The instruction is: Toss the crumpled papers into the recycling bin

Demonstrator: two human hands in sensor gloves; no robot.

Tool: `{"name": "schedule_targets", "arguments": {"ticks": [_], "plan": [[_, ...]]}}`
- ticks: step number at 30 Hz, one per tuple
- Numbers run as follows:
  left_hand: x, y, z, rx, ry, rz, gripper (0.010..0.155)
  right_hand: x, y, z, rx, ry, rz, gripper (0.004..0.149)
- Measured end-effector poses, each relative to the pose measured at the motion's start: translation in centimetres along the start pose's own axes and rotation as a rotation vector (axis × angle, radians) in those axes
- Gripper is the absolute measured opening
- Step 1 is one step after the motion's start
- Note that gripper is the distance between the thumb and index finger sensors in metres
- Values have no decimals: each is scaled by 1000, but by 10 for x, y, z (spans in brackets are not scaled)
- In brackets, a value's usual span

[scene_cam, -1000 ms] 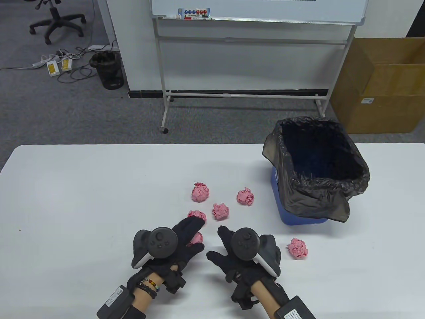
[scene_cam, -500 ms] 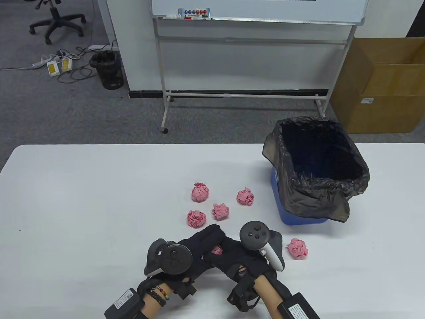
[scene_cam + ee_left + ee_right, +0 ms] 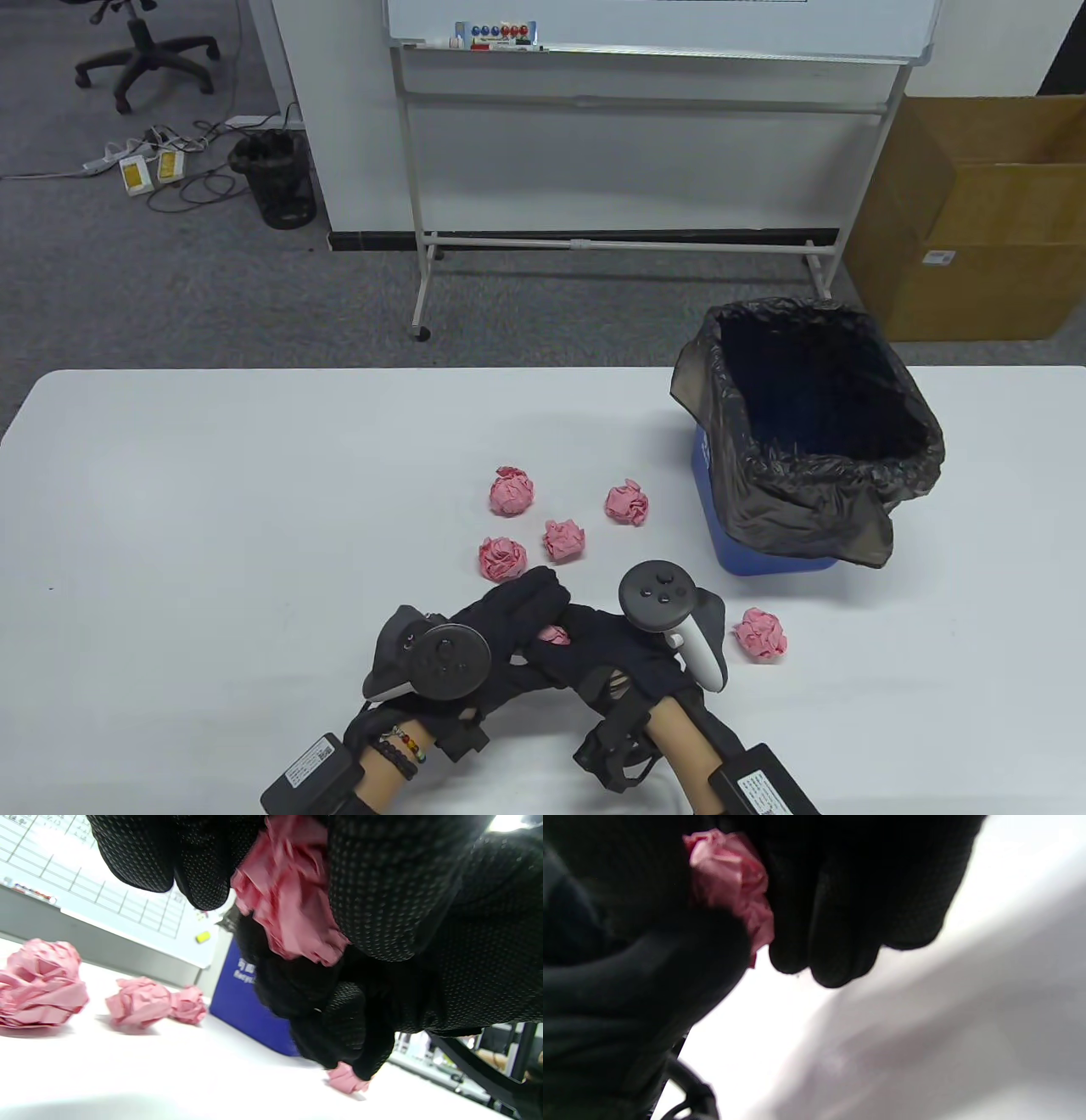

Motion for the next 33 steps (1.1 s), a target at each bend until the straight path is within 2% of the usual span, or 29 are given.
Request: {"name": "schedule_targets", "arguments": {"ticks": [10,16,21,23,27,29,33], "plan": [[-54,-8,29,57,120,210,83,-8,6,-28,-15,42,57,73],[-83,-12,29,39,149,326,86,11,2,-66,-163,42,6,73],[-100,-13,25,15,140,388,87,41,-14,-111,-384,95,-78,72],[-103,-13,24,6,134,405,87,54,-25,-131,-522,96,-113,72],[-105,-12,24,-4,138,412,87,74,-45,-166,-722,99,-157,71],[-104,-11,23,-12,135,412,86,78,-54,-183,-854,88,-160,71],[-101,-9,21,-35,142,404,86,80,-63,-212,-1045,13,-111,71]]}}
Point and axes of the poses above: the tracker on the back of each hand, its own x axis roughly to the thumb side, its own y axis roughly from the wrist to the fingertips, z = x × y, the point moved 1 cm from there along y, roughly from the wrist to the fingertips, and after that the axes turned 12 degrees about z, right-handed, at the moved point
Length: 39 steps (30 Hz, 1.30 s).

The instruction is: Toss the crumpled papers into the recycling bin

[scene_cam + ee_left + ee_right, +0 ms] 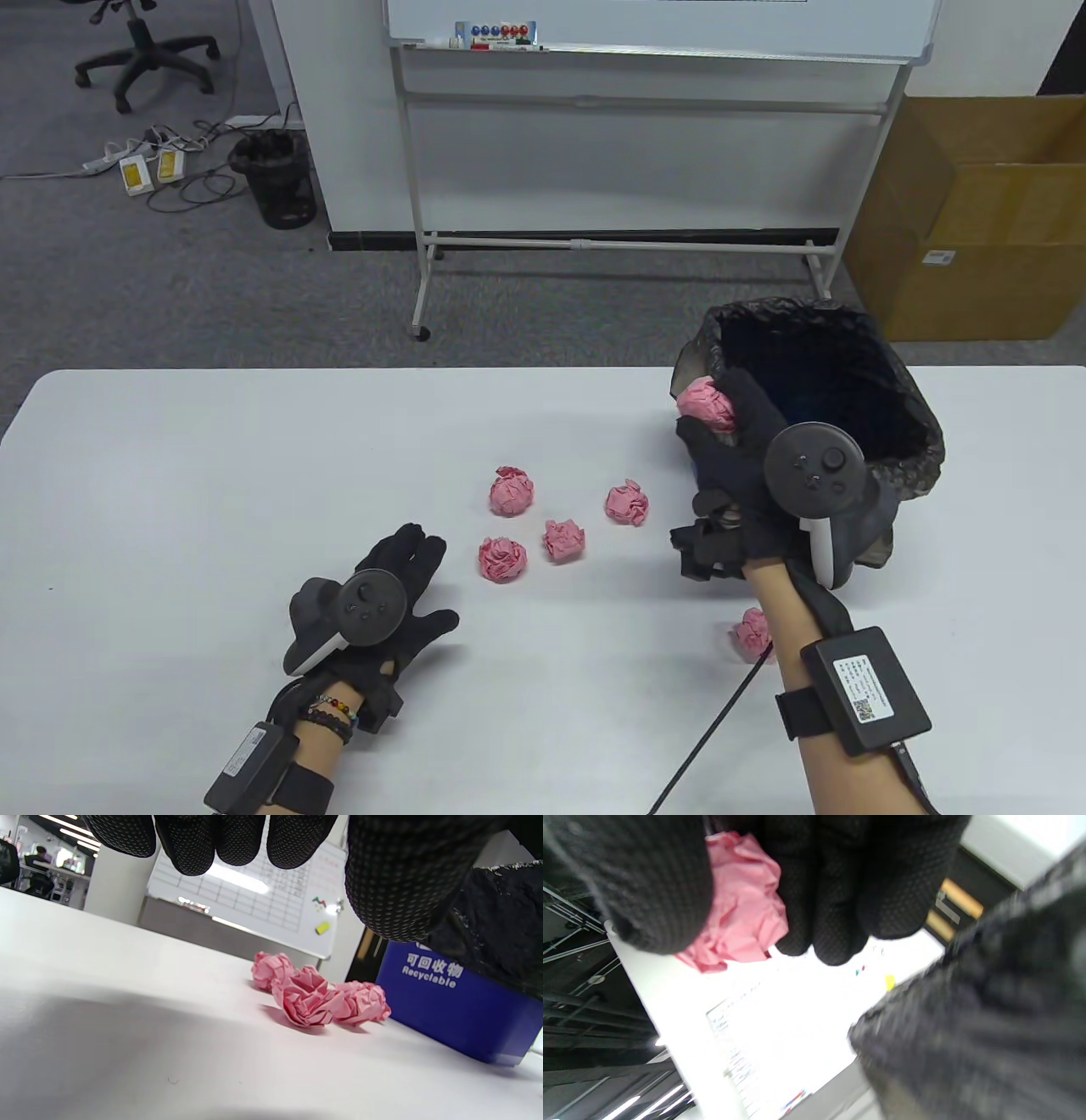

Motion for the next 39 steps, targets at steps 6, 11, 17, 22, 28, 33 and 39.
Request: {"name": "schedule_targets", "arguments": {"ticks": [6,11,17,22,28,33,39], "plan": [[4,0,1,1,-7,-13,86,-17,27,-15,-171,-117,85,71],[5,1,2,7,-9,-15,86,-27,43,-7,-108,-332,203,92],[5,0,3,-3,-9,-12,86,-18,31,1,-14,-365,132,94],[5,-1,4,-11,-9,-7,86,5,10,11,46,-367,22,92],[4,0,3,-28,-13,-3,86,33,-19,29,133,-369,-118,90],[5,0,3,-39,-4,2,86,45,-44,56,216,-367,-196,89],[4,1,4,-47,-2,9,87,51,-83,108,399,-397,-318,86]]}}
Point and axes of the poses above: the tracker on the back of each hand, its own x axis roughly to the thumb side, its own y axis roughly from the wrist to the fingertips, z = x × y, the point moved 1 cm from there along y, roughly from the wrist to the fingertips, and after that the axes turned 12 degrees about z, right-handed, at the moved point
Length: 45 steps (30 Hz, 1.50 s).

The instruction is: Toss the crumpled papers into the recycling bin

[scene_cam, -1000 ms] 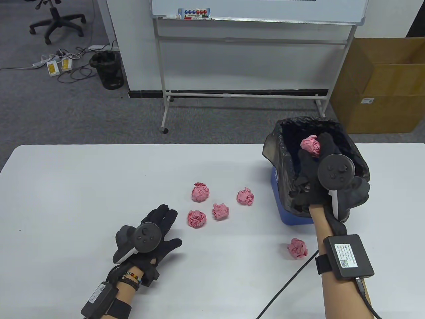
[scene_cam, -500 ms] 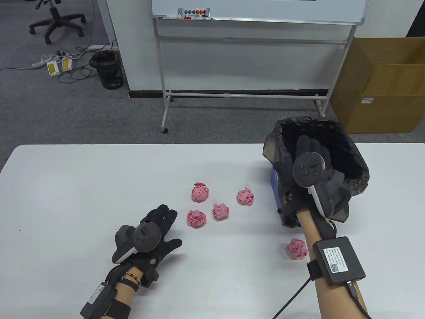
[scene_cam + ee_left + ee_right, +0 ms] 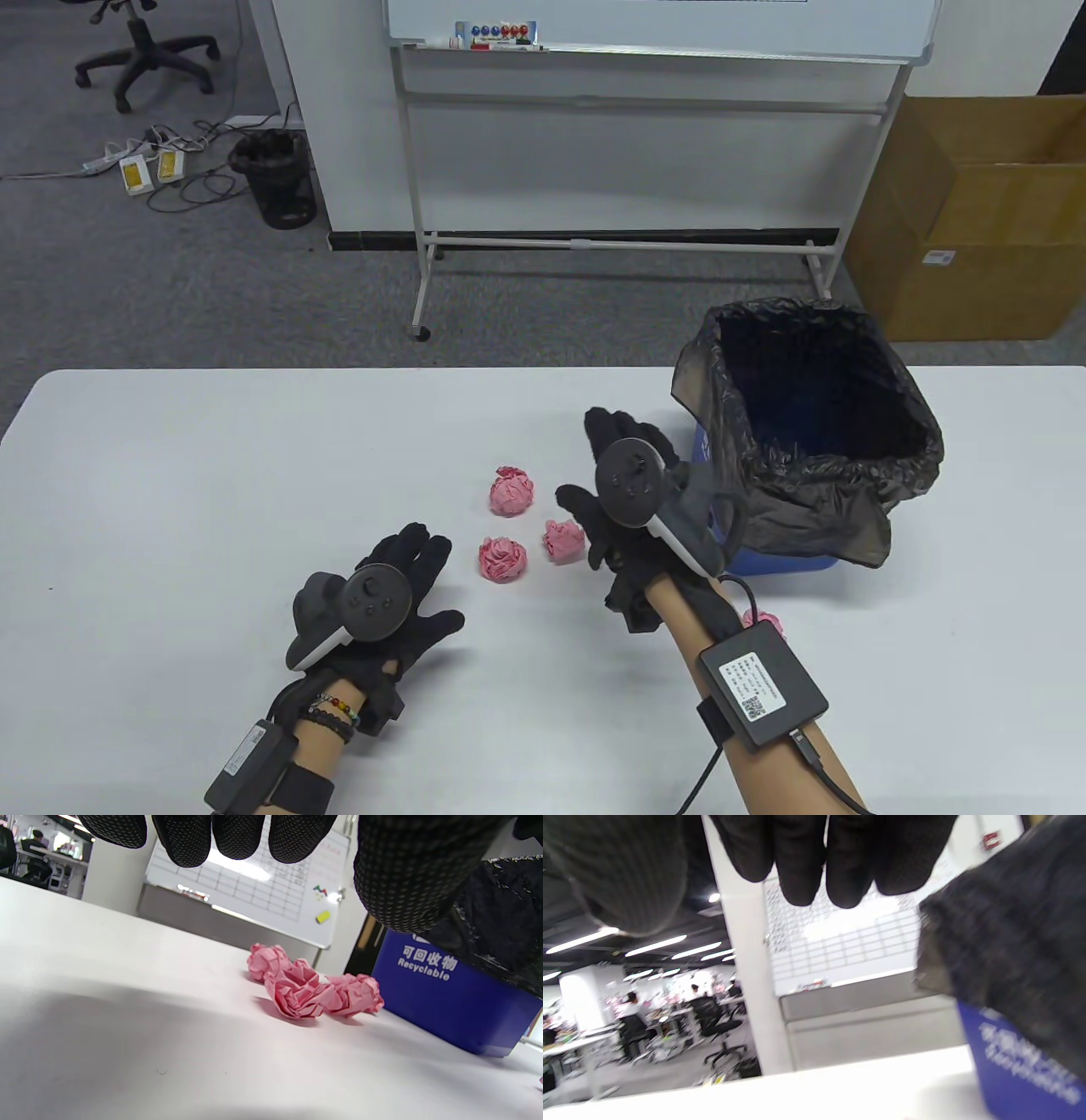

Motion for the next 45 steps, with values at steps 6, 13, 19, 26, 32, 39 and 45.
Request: {"name": "schedule_targets", "arguments": {"ticks": [6,13,19,26,32,39,45], "plan": [[-1,-1,1,-11,10,12,88,29,-8,58,121,-28,-84,86],[-2,-1,2,-16,17,23,89,48,-12,111,198,-82,-118,86],[-3,-1,2,-25,25,31,89,51,-4,148,252,-175,-84,87],[-2,-1,2,-28,25,26,89,47,5,181,281,-305,-84,85],[-3,0,2,-34,29,33,89,46,8,198,257,-363,-75,77],[-5,0,3,-31,22,42,89,49,11,198,158,-343,-68,65],[-4,0,3,-34,24,40,88,47,11,187,156,-300,-54,63]]}}
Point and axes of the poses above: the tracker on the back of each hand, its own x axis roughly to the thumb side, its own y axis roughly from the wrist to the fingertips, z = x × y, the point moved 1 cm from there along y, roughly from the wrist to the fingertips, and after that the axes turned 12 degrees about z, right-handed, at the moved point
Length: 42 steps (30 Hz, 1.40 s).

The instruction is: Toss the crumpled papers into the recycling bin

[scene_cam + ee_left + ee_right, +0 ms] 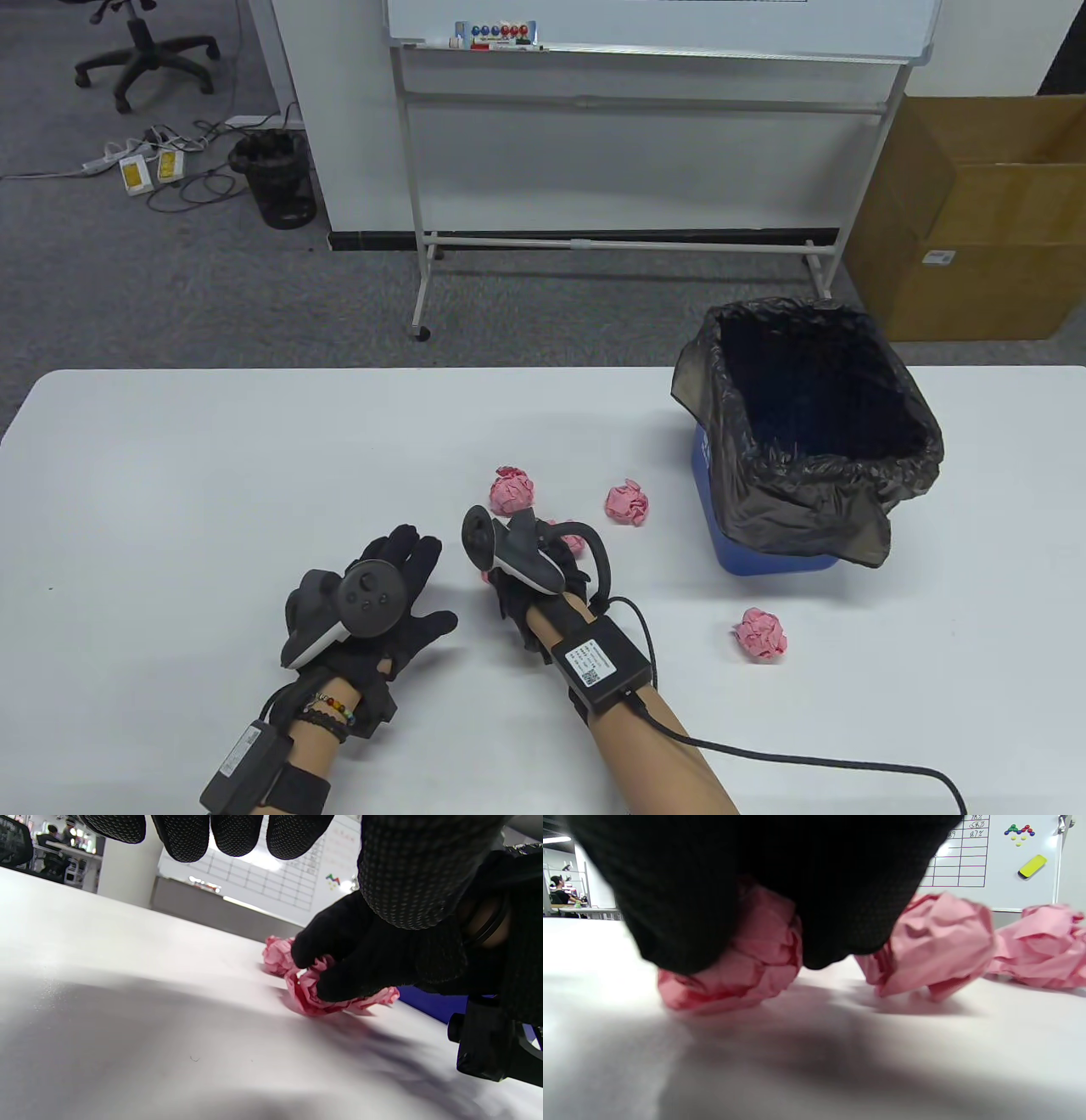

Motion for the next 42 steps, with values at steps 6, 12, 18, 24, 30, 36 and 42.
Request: {"name": "schedule_targets", "arguments": {"ticks": [6,12,18,24,30,36,42], "plan": [[2,0,-1,0,4,-9,88,-17,-4,-23,51,112,25,63],[3,0,-2,-3,5,-12,89,-45,-9,-49,142,260,78,64],[6,-1,-5,-12,18,-23,88,-75,-12,-70,199,305,126,65],[8,-1,-6,-11,15,-30,88,-115,-6,-106,192,408,218,65],[8,-1,-6,-11,12,-34,88,-161,-1,-162,-46,546,325,65],[7,-1,-6,-10,6,-32,88,-203,-10,-217,-501,519,475,65],[8,-1,-6,-13,7,-34,89,-239,-16,-239,-718,390,617,66]]}}
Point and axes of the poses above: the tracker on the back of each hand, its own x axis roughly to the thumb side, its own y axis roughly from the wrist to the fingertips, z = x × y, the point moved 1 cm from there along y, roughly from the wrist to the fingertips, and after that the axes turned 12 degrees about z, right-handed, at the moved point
